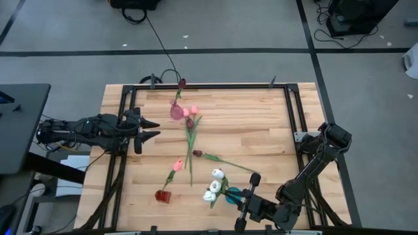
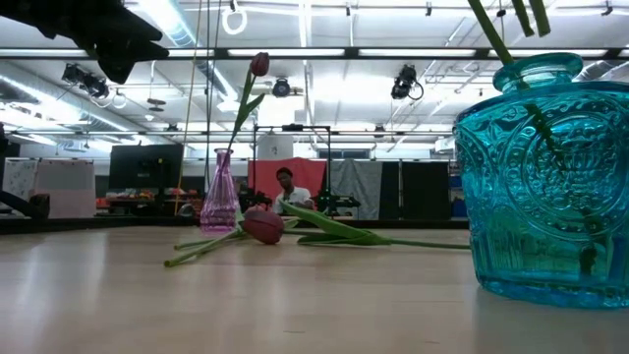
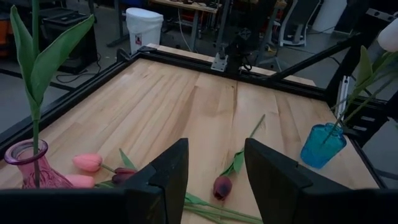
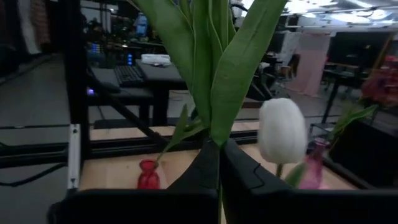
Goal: Sort flowers into vase by color
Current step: Put the right white flower into the blue vase
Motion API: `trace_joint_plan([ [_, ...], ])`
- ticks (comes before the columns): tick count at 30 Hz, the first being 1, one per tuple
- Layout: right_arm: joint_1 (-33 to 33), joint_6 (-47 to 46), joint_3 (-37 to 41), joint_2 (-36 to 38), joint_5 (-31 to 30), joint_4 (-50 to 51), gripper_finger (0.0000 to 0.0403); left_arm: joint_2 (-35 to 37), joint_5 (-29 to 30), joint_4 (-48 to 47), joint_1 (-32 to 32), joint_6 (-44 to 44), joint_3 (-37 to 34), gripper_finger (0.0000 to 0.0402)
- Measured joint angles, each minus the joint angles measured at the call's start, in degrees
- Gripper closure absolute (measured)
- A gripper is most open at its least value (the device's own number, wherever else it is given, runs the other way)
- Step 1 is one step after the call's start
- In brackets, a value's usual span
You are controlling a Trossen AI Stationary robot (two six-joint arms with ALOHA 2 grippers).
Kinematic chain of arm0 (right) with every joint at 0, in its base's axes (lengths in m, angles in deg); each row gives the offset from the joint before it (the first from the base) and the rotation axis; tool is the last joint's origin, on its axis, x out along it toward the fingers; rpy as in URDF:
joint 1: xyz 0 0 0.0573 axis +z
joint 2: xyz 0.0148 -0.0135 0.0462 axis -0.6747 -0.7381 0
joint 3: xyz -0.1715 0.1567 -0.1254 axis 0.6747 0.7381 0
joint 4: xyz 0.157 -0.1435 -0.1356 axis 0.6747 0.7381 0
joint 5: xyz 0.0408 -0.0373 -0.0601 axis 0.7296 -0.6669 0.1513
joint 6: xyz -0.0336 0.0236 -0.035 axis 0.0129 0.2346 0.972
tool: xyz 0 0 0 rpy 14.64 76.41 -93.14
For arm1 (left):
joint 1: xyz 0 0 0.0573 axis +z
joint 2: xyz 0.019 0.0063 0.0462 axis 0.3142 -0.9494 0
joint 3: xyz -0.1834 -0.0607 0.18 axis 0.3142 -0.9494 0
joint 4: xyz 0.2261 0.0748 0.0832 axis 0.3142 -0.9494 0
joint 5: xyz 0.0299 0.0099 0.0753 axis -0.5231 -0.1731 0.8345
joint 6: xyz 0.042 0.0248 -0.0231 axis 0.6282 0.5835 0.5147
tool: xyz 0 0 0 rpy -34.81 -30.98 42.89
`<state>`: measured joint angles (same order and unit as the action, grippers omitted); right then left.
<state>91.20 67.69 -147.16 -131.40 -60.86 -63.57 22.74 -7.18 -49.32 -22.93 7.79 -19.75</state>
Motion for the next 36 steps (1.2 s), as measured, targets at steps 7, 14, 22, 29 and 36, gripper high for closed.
trace_joint_plan([
  [7,0.3,1.2,0.0,1.4,-9.8,0.6,0.0392,0.0,-3.4,7.6,0.0,0.1,0.0,0.0239],
  [14,-1.1,-8.5,0.0,7.9,-9.9,16.0,0.0392,0.0,-3.3,5.4,0.0,0.0,0.0,0.0239],
  [22,-12.5,-35.8,0.0,15.4,6.8,52.7,0.0392,0.0,-3.1,5.1,0.0,0.5,0.0,0.0239],
  [29,-26.2,-40.9,0.0,18.0,22.6,69.2,0.0392,0.0,-3.1,5.1,0.0,0.6,0.0,0.0239],
  [36,-37.1,-40.7,0.0,13.2,38.7,77.2,0.0374,0.0,-3.1,4.4,0.0,0.6,0.0,0.0239],
])
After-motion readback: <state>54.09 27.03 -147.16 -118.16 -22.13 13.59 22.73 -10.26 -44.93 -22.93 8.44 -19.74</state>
